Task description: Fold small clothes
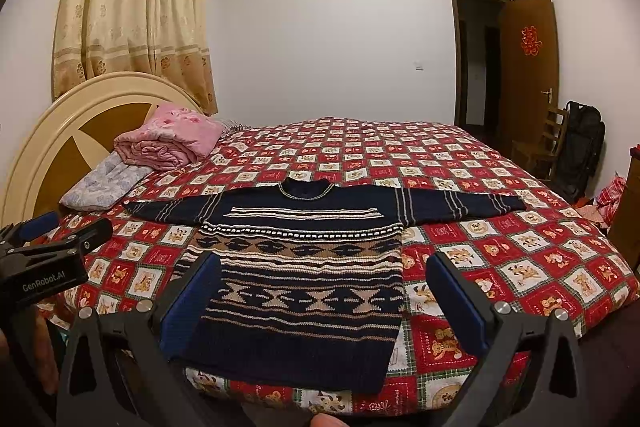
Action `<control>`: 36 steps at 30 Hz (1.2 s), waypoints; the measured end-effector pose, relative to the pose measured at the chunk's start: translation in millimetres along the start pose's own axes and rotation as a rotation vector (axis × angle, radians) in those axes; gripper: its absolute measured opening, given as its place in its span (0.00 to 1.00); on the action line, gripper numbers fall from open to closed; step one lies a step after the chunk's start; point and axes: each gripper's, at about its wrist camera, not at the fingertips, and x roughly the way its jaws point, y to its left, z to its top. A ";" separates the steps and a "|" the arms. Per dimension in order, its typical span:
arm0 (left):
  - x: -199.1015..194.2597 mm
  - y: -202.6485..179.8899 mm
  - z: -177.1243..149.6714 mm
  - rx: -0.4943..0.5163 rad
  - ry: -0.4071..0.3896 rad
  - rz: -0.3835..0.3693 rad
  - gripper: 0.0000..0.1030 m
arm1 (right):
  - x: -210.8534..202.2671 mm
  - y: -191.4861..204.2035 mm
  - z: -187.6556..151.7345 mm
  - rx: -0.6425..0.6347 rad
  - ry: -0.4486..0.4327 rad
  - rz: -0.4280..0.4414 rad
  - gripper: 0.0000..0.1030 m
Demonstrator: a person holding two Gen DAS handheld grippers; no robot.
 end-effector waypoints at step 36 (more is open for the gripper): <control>57.5 -2.5 -17.8 0.007 0.060 -0.002 1.00 | 58.5 -4.5 -23.2 -0.063 0.066 0.116 0.99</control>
